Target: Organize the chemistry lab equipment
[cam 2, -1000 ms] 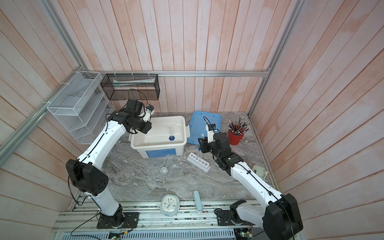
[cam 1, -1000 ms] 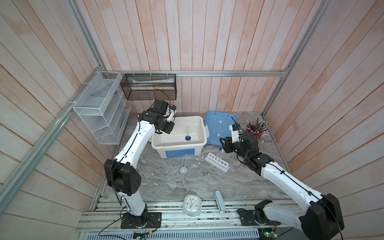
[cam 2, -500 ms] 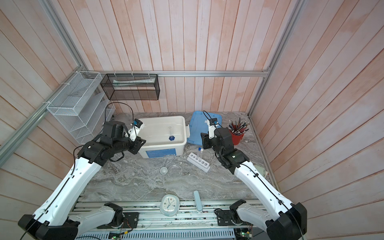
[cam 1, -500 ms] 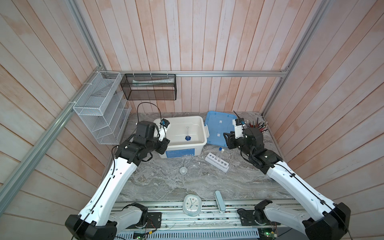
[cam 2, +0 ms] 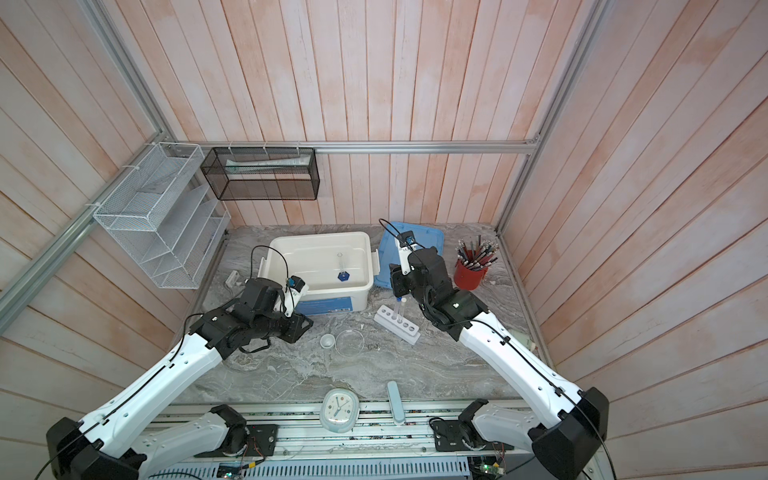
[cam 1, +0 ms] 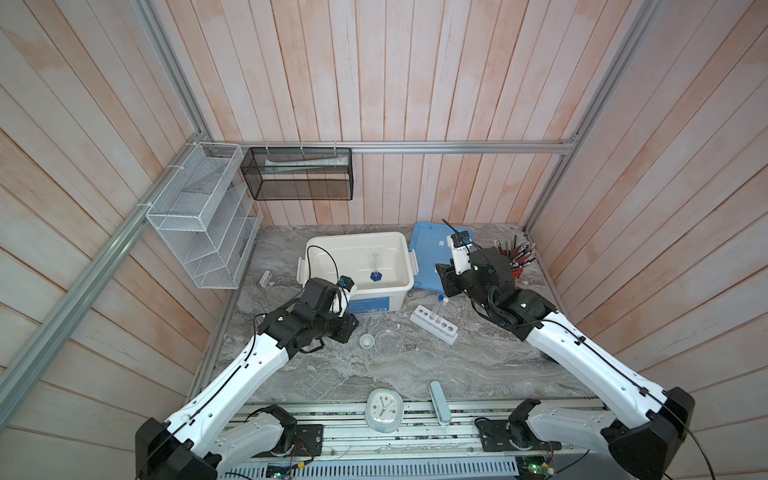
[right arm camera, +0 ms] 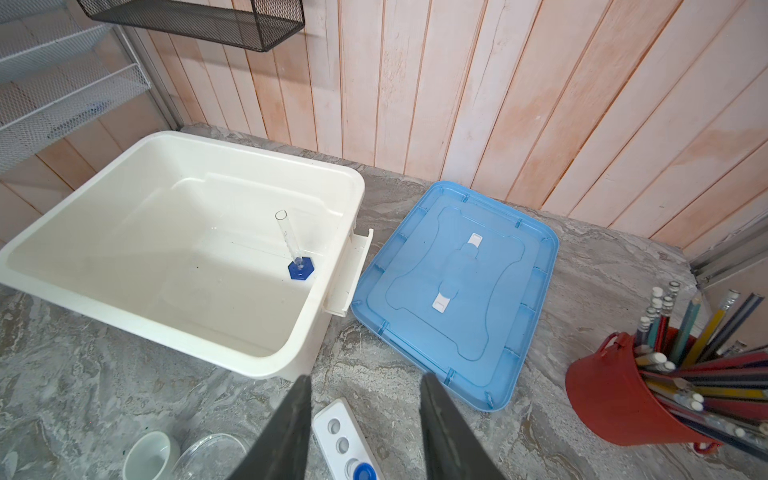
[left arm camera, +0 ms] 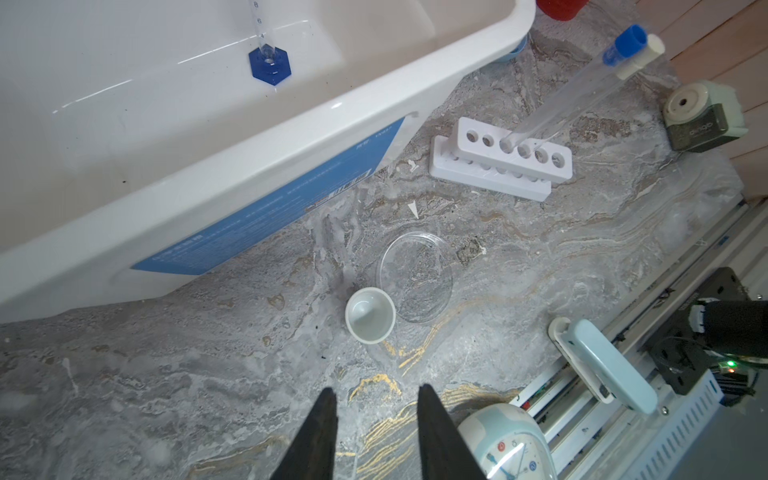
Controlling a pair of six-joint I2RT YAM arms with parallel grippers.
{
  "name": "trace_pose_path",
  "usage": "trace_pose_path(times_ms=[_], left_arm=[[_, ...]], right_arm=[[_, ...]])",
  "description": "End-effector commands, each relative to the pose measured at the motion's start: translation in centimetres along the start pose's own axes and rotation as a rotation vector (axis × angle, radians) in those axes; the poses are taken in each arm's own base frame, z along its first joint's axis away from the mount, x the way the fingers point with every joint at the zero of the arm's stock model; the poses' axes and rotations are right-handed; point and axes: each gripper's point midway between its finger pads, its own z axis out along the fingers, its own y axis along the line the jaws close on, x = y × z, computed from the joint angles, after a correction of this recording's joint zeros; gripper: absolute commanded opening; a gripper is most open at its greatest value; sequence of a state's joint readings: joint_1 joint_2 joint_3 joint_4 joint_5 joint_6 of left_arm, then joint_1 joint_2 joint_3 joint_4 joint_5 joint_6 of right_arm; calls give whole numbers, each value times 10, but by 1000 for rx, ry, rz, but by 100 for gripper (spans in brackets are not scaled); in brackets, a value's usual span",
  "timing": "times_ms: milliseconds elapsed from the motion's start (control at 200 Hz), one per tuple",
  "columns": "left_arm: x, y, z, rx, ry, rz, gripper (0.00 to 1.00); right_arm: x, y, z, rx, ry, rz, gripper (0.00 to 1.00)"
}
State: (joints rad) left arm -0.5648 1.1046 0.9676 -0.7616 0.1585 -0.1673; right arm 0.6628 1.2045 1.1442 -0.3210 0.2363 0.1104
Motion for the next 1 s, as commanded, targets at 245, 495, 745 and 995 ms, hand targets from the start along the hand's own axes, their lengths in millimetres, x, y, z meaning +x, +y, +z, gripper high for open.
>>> trace_pose_path(times_ms=[245, 495, 745, 995], left_arm=[[20, 17, 39, -83, 4, -207, 35], [40, 24, 64, -97, 52, -248, 35], [45, 23, 82, -82, 76, -260, 34], [55, 19, 96, -96, 129, -222, 33]], right_arm=[[1, -5, 5, 46, 5, -44, 44], [15, -8, 7, 56, 18, -51, 44], [22, -9, 9, 61, 23, -54, 44], [28, -14, 9, 69, 24, -53, 44]])
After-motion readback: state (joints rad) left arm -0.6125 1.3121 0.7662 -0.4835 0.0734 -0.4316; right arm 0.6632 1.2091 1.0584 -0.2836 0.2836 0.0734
